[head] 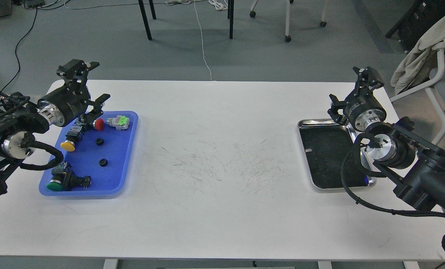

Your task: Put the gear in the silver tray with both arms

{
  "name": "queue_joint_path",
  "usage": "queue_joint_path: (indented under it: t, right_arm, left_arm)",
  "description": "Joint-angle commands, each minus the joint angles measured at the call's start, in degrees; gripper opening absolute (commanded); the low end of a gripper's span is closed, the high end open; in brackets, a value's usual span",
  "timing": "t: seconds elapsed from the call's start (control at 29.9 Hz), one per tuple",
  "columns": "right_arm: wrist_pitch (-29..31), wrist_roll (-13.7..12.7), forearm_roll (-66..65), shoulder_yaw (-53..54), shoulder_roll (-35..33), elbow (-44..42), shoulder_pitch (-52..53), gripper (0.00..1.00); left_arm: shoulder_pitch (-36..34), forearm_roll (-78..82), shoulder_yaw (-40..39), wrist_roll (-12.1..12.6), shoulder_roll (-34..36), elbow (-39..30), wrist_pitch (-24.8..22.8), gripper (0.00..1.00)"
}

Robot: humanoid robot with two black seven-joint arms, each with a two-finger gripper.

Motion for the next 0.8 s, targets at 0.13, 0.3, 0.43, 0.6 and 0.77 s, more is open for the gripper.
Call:
queue_joint_path:
  t: [0.13, 0.3, 0.43, 0.6, 0.77]
  right_arm:
    - [0.0, 0.0, 0.0, 0.0, 0.0, 0.0, 0.0, 0.99]
    - [0.0, 0.0, 0.0, 0.0, 0.0, 0.0, -0.1, 0.99]
    - [0.0, 0.0, 0.0, 0.0, 0.0, -0.1, -0.1, 0.99]
    - [0.0, 0.0, 0.0, 0.0, 0.1, -0.1, -0.1, 0.99]
    - [0.0, 0.0, -0.1, 0.0, -0.3, 0.0, -0.1, 0.99]
  left_arm:
    - [-0.4, 2.4, 0.7, -0.1, 1.0, -0.8, 0.3, 0.99]
    - [-0.8, 14.0, 1.5, -1.7, 2.1, -1.8, 1.4, 0.99]
    - [-2.5, 26.7, 1.9, -3.4, 3.5, -4.1, 2.8, 0.99]
    - [-2.7, 34.0, 2.6, -3.5, 5.5, -7.4, 3.7, 0.99]
    - [-2.7, 45.7, 2.5, -5.1, 7.4, -9.4, 4.2, 0.99]
